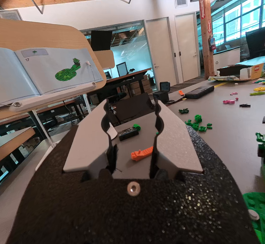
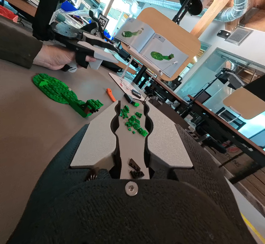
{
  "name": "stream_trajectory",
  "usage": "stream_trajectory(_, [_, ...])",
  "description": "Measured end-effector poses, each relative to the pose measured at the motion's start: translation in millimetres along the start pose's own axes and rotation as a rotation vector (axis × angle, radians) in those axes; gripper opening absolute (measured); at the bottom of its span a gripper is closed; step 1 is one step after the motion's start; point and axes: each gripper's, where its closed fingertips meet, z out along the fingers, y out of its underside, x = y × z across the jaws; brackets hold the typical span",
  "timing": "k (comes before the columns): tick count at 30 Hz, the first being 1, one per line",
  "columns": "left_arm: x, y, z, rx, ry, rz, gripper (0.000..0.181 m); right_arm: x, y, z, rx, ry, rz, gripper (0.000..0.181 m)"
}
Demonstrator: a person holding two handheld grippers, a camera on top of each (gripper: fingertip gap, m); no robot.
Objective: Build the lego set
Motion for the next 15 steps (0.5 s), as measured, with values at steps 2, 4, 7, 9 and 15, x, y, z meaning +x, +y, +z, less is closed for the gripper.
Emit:
stream_trajectory(2, [1.2,-0.8,-0.1,0.002,0.001,0.009,0.061,2.5,1.5,-0.5,-0.003,0.004,0.024,0.030])
stream_trajectory(4, [2.6,-1.9,-0.6,0.006,0.005,0.019,0.059,4.3,2.7,-0.8,-0.006,0.006,0.043,0.029])
stream_trajectory(7, [4.1,-2.7,-0.8,0.009,0.009,0.029,0.056,5.6,4.4,-0.7,-0.012,0.009,0.053,0.028])
stream_trajectory(9, [4.6,-3.0,-1.1,0.010,0.009,0.036,0.054,5.2,4.6,-0.5,-0.013,0.008,0.050,0.028])
stream_trajectory(15, [5.5,-0.9,-1.3,-0.005,0.014,0.032,0.049,3.1,4.6,-0.2,-0.015,0.001,0.032,0.027])
